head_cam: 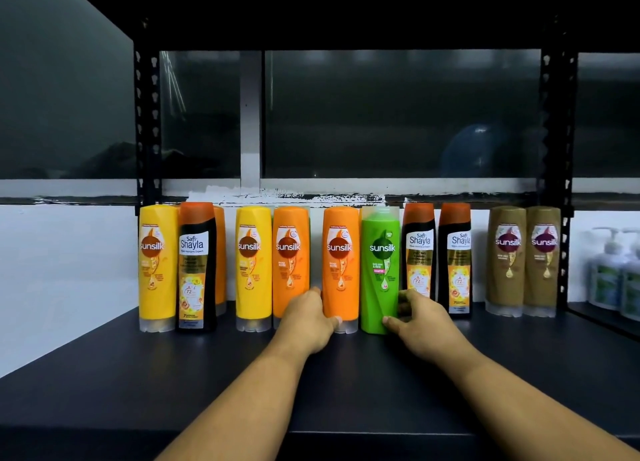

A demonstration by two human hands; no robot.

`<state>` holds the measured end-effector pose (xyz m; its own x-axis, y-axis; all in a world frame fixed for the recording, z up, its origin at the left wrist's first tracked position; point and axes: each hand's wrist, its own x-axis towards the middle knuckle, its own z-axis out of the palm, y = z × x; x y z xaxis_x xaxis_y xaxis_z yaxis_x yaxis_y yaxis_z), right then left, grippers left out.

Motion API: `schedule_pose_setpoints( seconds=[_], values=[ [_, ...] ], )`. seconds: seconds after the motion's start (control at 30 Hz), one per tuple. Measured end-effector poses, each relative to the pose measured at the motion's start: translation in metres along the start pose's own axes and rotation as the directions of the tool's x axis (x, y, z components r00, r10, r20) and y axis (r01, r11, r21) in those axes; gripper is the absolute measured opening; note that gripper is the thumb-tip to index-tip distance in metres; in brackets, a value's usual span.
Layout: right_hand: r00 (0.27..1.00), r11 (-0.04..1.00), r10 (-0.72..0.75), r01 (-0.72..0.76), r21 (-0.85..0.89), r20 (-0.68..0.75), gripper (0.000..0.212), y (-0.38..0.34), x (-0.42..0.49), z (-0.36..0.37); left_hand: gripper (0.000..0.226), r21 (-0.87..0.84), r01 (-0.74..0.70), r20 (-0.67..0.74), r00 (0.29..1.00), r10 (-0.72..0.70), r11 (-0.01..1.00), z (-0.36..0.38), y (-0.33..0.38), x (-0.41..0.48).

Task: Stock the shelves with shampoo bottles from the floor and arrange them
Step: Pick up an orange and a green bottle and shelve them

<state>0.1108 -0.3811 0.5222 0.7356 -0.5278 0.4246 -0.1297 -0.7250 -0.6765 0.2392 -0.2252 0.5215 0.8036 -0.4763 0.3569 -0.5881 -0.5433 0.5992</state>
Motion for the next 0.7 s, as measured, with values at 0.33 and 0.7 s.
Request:
schedule_pose_setpoints(
  seconds=[0.33,0.7],
  values=[
    [1.000,0.986,-0.016,0.015,-0.167,-0.006,0.041,0.001,-0.002,0.003,0.033,0.062,-0.035,0.069,0.997,0.030,0.998,-0.002,-0.003,-0.009],
    [0.946,0.877,0.014,0.144,-0.459,0.323,0.058,-0.018,-0.062,-0.023,0.077,0.273,-0.201,0.364,0.927,0.092,0.941,-0.034,0.007,-0.085]
  ],
)
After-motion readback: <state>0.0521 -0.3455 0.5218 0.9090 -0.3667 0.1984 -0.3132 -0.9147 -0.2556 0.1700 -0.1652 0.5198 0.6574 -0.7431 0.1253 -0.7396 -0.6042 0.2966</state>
